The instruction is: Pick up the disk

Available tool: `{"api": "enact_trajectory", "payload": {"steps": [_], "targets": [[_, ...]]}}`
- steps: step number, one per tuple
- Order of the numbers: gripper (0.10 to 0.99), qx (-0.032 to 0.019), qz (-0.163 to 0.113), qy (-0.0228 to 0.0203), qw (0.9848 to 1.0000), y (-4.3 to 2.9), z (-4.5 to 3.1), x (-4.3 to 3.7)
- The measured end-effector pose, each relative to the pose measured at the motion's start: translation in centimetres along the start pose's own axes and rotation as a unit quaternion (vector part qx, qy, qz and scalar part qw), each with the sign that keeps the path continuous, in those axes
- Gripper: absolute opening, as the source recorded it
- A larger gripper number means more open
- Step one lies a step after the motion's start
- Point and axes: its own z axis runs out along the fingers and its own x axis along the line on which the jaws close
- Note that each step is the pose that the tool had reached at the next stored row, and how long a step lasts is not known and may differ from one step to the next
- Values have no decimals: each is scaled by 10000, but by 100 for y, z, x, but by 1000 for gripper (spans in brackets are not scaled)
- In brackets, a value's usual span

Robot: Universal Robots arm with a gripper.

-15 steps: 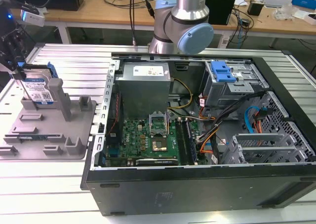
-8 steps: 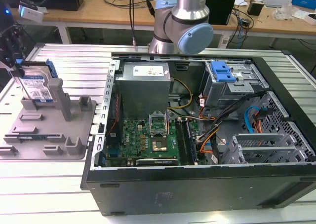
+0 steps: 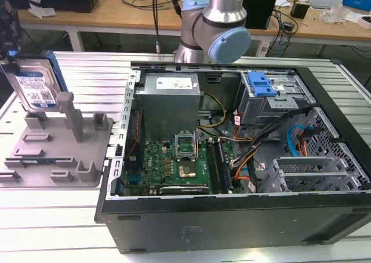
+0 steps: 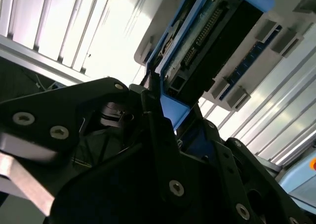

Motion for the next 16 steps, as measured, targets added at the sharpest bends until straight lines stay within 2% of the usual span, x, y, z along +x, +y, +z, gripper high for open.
{"api": "enact_trajectory", "payload": {"steps": [6, 8, 11, 12, 13, 15, 16], "targets": [[365, 0, 0, 0, 10000, 1, -314, 3], [365, 1, 0, 0, 10000, 1, -457, 4], [365, 0, 0, 0, 10000, 2, -625, 5], [365, 0, 0, 0, 10000, 2, -763, 6], [365, 0, 0, 0, 10000, 3, -837, 7], [365, 0, 0, 0, 10000, 3, -933, 8], [365, 0, 0, 0, 10000, 3, -1019, 8]]}}
